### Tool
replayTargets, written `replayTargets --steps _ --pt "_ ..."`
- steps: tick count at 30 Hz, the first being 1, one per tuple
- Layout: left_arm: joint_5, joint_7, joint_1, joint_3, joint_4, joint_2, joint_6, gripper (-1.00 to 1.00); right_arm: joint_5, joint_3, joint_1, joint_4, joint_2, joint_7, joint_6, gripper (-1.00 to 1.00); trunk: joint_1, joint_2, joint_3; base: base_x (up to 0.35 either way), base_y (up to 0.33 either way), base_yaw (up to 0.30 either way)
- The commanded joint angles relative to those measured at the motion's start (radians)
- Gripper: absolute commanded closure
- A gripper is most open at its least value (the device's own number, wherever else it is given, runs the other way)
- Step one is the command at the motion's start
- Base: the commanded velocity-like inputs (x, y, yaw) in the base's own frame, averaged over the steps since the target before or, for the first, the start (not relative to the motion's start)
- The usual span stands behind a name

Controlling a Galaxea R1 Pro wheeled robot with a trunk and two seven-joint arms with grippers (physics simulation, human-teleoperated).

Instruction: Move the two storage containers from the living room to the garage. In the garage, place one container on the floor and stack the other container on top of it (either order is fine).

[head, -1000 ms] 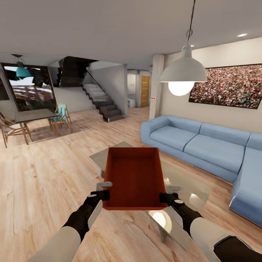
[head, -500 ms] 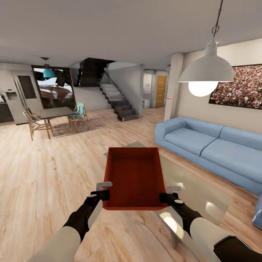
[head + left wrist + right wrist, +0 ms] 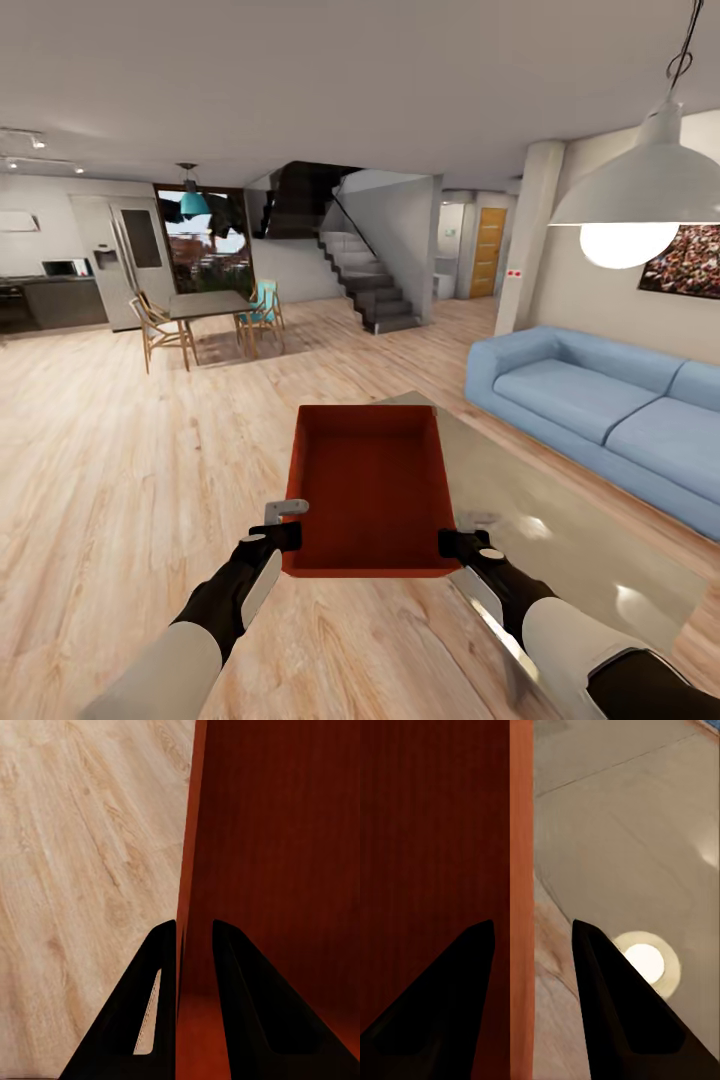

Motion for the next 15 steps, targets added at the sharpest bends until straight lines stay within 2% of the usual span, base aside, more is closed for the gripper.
replayTargets --steps 1,15 --pt "-0.017 0.015 -0.001 0.035 -0.004 0.001 -0.009 1.0 -0.023 0.0 0.0 0.0 -0.001 0.009 -0.002 1.0 0.0 -0.001 0.0 0.0 0.0 0.281" --pt "-0.017 0.015 -0.001 0.035 -0.004 0.001 -0.009 1.0 -0.023 0.0 0.0 0.0 -0.001 0.009 -0.002 1.0 0.0 -0.001 0.0 0.0 0.0 0.281"
